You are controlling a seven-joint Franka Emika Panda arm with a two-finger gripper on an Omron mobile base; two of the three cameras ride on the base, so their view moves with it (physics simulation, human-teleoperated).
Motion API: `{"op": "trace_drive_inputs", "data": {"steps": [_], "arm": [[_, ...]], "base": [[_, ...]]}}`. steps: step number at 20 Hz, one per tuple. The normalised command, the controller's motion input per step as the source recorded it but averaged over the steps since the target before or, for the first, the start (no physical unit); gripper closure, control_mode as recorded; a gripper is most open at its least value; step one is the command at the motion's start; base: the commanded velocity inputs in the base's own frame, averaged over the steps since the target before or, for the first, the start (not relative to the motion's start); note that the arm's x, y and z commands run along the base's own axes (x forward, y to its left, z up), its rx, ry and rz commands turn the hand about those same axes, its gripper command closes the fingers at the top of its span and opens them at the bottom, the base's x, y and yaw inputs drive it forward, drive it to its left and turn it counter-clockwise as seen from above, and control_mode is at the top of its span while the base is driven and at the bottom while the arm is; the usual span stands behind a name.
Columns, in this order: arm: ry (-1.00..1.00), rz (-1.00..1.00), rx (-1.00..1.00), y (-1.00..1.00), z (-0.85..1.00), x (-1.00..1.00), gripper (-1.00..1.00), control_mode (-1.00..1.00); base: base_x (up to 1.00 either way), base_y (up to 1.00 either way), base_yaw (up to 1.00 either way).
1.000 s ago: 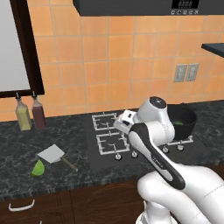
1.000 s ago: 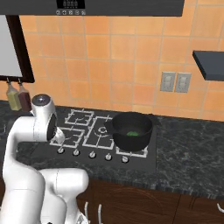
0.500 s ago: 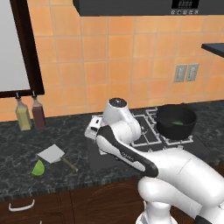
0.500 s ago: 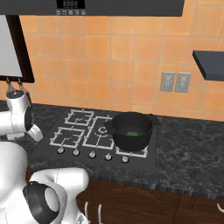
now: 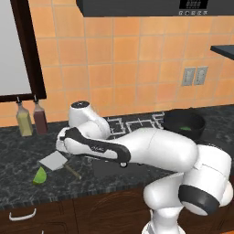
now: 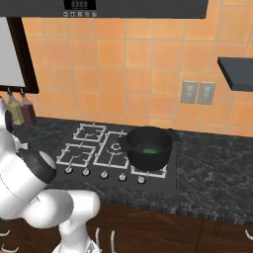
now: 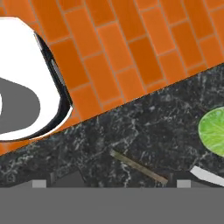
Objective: Put the lemon wedge and broccoli in the pot. Retrieve the spatula and lightly stir the vegetables in the pot.
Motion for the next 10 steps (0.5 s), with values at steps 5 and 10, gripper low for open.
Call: {"op": "trace_drive_inputs", "data": {"steps": [5, 10], "arm": [[0.14, 0.00, 0.00, 0.98, -0.17, -0.04, -1.00, -1.00], [0.13, 0.01, 0.00, 0.82, -0.44, 0.02, -1.00, -1.00]], "base": [[0.00, 0.00, 0.00], [0.00, 0.00, 0.00]]}}
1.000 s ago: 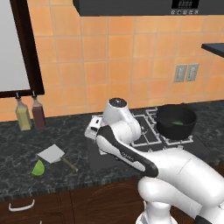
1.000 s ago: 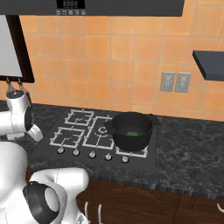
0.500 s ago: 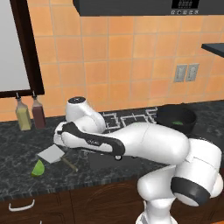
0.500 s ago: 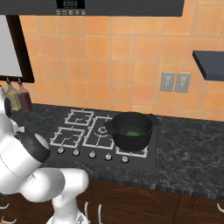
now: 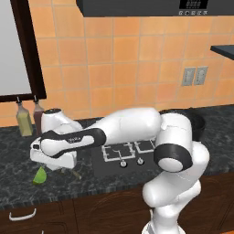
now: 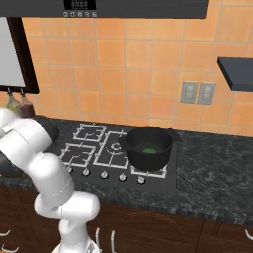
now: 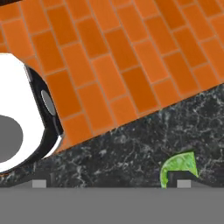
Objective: Put the lemon wedge and broccoli in the pot. Retrieve the spatula and lightly stir the vegetables in the pot.
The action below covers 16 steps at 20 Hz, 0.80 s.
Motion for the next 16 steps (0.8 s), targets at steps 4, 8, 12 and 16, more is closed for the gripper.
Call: {"op": "trace_drive_inputs", "data": {"steps": [4, 8, 12, 16], "arm": [[0.02, 0.02, -0.01, 0.43, -0.23, 0.05, -1.00, -1.00], [0.03, 0.01, -0.05, 0.38, -0.43, 0.31, -1.00, -1.00], [0.01, 0.01, -0.05, 0.32, -0.49, 0.25, -1.00, -1.00], [0.00, 0.00, -0.07, 0.52, -0.17, 0.50, -1.00, -1.00]], "base": [[0.00, 0.00, 0.00], [0.00, 0.00, 0.00], [0.00, 0.00, 0.00], [0.00, 0.00, 0.00]]}}
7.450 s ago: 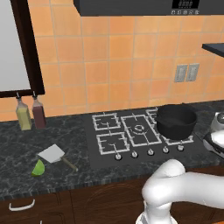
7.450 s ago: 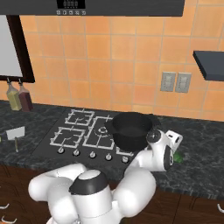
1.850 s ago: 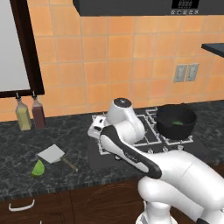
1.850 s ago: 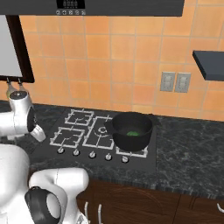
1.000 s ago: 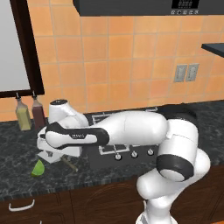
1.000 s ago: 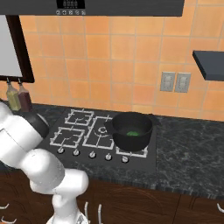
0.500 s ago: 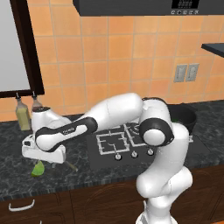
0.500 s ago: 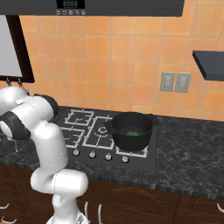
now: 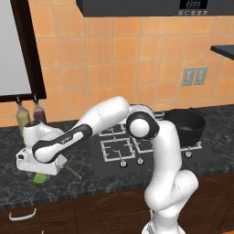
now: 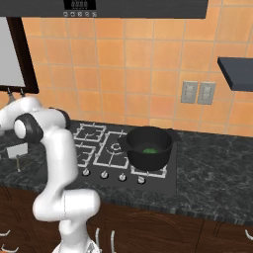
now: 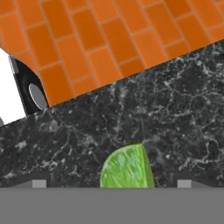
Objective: Put the lemon wedge and broccoli in the pot. Retrieve the spatula and lightly stir the vegetables in the pot.
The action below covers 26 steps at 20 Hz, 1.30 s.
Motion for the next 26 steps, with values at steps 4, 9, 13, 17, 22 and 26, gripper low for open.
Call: {"op": "trace_drive_inputs", "data": {"steps": [4, 9, 13, 17, 22, 26], "arm": [[0.00, 0.00, -0.06, 0.19, -0.33, 0.27, -1.00, -1.00], [-0.01, 0.00, -0.03, -0.04, -0.44, 0.05, -1.00, -1.00], [-0.05, 0.00, 0.00, -0.30, -0.29, -0.22, 1.00, -1.00], [-0.08, 0.00, 0.01, -0.56, -0.06, -0.41, 1.00, -1.00], [-0.22, 0.01, 0.02, -0.80, 0.22, -0.57, 1.00, -1.00], [-0.36, 0.12, 0.00, -0.69, 0.96, -0.48, 1.00, -1.00]], "base": [[0.00, 0.00, 0.00], [0.00, 0.00, 0.00], [0.00, 0.00, 0.00], [0.00, 0.00, 0.00], [0.00, 0.00, 0.00], [0.00, 0.00, 0.00]]}}
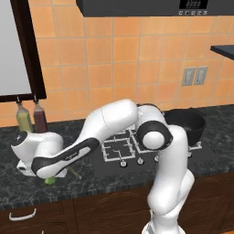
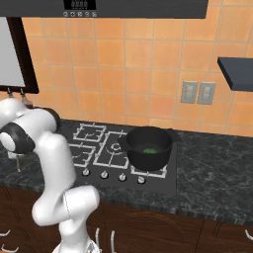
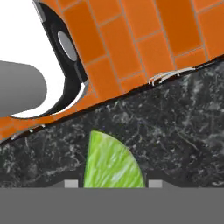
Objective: Put the lemon wedge and broccoli in the pot. Retrieve the spatula and lightly stir the vegetables in the pot.
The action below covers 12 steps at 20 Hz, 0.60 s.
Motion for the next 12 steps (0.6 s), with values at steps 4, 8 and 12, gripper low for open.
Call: {"op": "trace_drive_inputs", "data": {"steps": [4, 8, 12], "arm": [[-0.26, 0.23, 0.00, -0.85, 1.00, -0.34, 1.00, -1.00], [-0.16, 0.20, -0.02, -1.00, 0.98, -0.04, 1.00, -1.00], [-0.08, 0.11, -0.06, -1.00, 0.81, 0.01, 1.00, -1.00]], "base": [[0.00, 0.00, 0.00], [0.00, 0.00, 0.00], [0.00, 0.00, 0.00]]}}
